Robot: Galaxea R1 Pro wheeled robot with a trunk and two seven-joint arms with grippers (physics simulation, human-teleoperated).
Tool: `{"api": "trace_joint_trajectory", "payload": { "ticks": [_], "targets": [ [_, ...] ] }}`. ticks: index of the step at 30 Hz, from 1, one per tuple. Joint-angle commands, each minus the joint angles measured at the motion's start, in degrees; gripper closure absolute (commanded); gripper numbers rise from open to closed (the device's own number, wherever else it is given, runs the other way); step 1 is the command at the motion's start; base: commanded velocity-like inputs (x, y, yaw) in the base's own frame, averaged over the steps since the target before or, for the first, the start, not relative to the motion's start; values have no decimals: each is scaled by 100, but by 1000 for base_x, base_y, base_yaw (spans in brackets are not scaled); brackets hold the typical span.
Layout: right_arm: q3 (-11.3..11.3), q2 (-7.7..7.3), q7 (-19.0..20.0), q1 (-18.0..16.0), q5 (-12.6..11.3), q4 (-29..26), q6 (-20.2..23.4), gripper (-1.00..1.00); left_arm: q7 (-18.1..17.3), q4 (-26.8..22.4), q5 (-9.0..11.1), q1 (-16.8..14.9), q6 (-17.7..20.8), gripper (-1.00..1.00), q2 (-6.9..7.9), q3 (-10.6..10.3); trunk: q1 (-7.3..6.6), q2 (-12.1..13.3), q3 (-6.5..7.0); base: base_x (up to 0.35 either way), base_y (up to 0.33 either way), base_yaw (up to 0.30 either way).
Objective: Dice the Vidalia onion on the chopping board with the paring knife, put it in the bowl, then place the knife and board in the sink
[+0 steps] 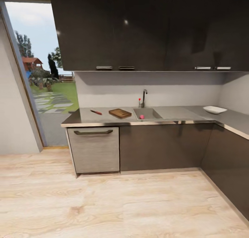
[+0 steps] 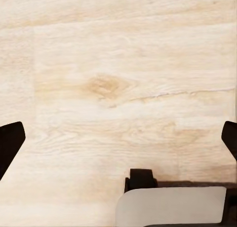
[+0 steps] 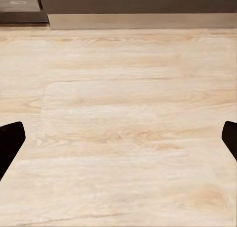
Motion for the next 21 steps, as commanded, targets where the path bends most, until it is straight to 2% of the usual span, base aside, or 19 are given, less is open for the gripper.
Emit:
{"api": "trace_joint_trajectory", "payload": {
  "ticks": [1,18,21],
  "targets": [
    [2,-1,-9,-1,1,0,-13,-100,2,-8,3,2,-6,-100,-1,5,3,-2,-5,279,-220,240],
    [2,-1,-9,1,1,0,-13,-100,2,-8,3,2,-6,-100,-1,5,3,-2,-5,279,-164,253],
    [2,-1,-3,1,1,-4,-13,-100,2,3,3,2,-6,-100,-1,5,3,-2,-5,267,-113,55]
  ]
}}
